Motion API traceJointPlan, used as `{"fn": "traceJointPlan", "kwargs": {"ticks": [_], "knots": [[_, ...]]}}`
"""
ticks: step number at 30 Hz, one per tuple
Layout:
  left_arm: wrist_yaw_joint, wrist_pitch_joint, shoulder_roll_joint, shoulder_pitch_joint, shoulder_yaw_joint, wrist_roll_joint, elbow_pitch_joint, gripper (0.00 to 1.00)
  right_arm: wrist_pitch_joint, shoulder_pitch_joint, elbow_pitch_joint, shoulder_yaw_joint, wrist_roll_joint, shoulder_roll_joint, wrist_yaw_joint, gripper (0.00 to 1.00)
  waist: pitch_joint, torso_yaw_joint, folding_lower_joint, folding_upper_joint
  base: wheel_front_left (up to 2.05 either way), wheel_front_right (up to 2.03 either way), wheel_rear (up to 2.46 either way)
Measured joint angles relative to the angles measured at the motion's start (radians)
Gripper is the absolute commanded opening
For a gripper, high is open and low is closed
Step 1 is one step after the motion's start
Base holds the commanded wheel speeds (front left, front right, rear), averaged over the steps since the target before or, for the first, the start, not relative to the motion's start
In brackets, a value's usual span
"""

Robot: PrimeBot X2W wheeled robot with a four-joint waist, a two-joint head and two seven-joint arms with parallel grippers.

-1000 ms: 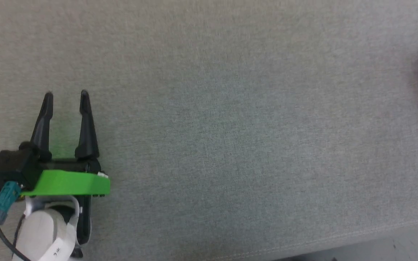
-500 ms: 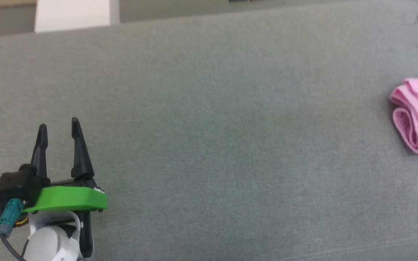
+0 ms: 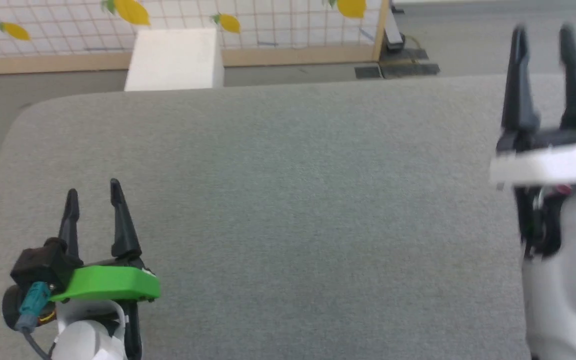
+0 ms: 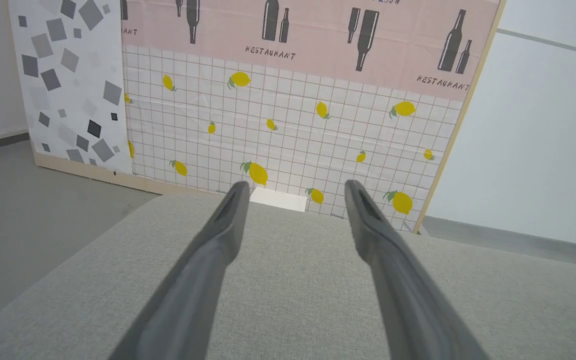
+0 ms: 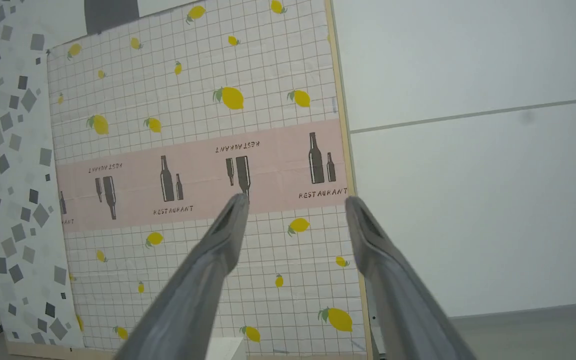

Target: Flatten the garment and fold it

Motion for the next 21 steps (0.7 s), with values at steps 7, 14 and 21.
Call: {"fn": "traceJointPlan", "kwargs": {"ticks": [7, 14, 21], "knots": [[-0.002, -0.009, -0.007, 0.005, -0.045, 0.011, 0.050, 1.00, -0.030, 0.209, -0.006, 0.017, 0.032, 0.003, 0.000, 1.00, -0.028, 0.033, 0.0000, 0.0000, 0.00, 0.00, 0.00], [-0.048, -0.013, -0.007, 0.018, -0.084, 0.011, 0.114, 1.00, -0.034, 0.348, -0.004, 0.053, 0.041, 0.003, 0.000, 1.00, -0.026, 0.037, 0.0000, 0.0000, 0.00, 0.00, 0.00], [-0.074, -0.030, -0.009, 0.031, -0.098, 0.002, 0.170, 1.00, -0.035, 0.423, -0.016, 0.072, 0.009, 0.004, 0.000, 1.00, -0.028, 0.042, 0.0000, 0.0000, 0.00, 0.00, 0.00]]}}
